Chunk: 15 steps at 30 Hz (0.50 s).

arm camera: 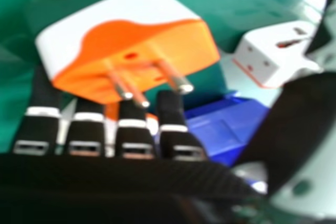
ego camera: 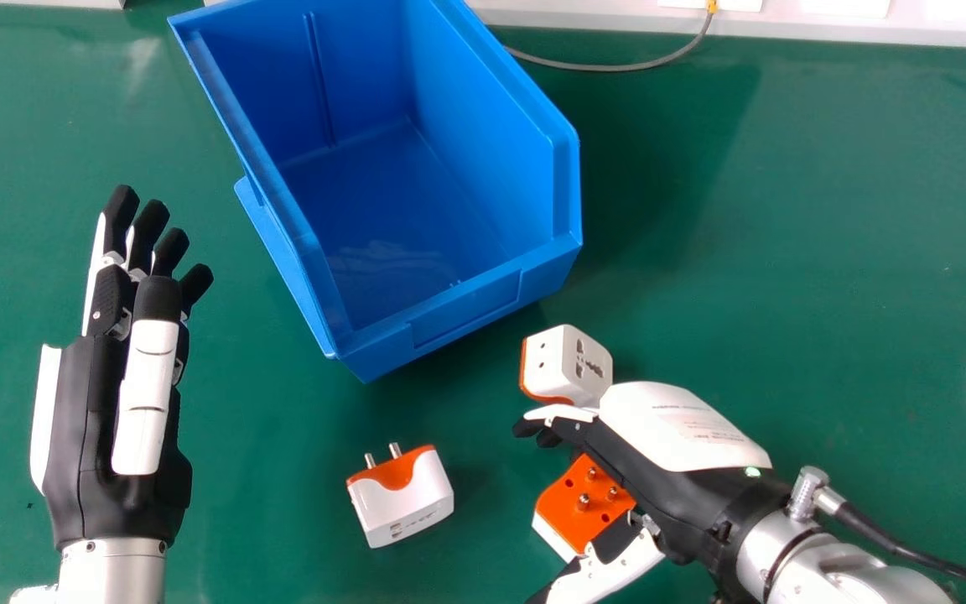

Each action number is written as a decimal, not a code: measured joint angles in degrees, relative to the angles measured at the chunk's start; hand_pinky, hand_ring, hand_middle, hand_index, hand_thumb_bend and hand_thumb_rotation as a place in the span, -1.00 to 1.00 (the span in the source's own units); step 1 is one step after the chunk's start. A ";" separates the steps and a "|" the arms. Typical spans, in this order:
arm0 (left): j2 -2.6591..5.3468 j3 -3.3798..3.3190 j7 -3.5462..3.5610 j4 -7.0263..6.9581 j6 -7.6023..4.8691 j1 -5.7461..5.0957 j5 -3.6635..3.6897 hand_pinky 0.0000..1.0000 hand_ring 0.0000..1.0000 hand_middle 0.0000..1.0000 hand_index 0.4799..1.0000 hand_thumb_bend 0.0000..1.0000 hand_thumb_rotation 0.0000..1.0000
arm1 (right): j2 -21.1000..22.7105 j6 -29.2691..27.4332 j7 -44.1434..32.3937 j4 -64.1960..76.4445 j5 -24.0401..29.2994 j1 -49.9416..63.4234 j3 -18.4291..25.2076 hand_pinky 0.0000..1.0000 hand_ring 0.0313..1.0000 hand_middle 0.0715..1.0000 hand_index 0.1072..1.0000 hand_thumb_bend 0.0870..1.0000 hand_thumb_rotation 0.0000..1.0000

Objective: Pick all objects and put in blue box

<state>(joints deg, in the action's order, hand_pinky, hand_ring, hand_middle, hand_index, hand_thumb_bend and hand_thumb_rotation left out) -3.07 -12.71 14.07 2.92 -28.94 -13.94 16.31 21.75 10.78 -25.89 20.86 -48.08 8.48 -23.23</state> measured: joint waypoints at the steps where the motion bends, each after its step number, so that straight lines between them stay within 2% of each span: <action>1: 0.00 0.00 -0.01 0.00 0.00 0.00 0.00 0.84 0.92 0.95 0.88 0.47 0.55 | 0.05 0.04 -0.17 0.05 -0.04 -0.05 -0.03 0.27 0.46 0.59 0.59 0.66 -0.32; 4: 0.00 0.02 -0.08 -0.03 0.00 0.00 -0.21 0.84 0.92 0.95 0.88 0.48 0.55 | 0.27 0.21 -0.73 0.23 -1.31 -0.43 -0.41 0.28 0.46 0.59 0.58 0.65 -0.36; 15: -0.06 -0.01 -0.08 -0.04 0.01 0.00 -0.18 0.84 0.92 0.95 0.87 0.49 0.56 | 1.26 -0.12 -1.98 0.77 -6.25 -1.18 -2.33 0.28 0.50 0.63 0.53 0.63 -0.58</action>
<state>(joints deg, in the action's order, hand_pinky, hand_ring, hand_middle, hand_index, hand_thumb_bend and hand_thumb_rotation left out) -3.13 -12.72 13.99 2.88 -28.93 -13.94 16.13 23.01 10.66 -27.87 21.63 -54.33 7.31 -25.56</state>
